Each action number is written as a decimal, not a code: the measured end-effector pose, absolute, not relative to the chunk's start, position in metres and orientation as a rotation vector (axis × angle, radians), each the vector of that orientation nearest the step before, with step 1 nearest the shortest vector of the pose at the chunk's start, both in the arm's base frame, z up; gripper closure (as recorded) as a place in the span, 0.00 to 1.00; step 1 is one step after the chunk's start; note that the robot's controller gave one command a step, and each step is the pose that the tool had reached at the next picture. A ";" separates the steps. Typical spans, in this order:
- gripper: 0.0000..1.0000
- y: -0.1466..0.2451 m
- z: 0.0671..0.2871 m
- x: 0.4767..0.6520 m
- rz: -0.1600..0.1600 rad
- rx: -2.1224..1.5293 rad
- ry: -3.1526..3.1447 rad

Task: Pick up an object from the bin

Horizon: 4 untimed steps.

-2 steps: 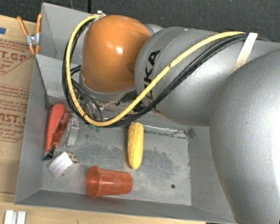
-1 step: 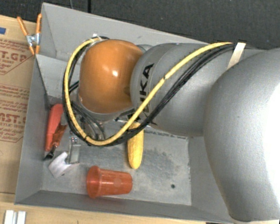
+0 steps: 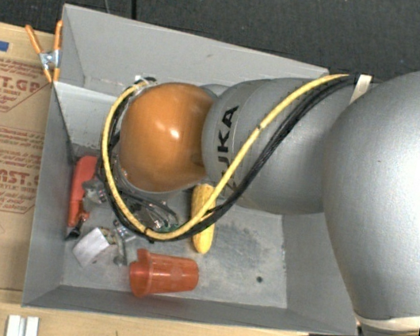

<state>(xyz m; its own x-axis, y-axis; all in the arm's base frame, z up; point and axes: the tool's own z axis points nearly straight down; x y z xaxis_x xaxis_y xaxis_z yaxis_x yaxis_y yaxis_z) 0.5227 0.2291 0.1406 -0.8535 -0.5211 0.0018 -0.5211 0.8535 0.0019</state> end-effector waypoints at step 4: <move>1.00 0.237 0.078 0.526 -0.004 1.436 -2.810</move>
Offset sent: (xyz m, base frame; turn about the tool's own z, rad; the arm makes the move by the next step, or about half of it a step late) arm -0.0175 -0.0074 -0.0706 -0.0018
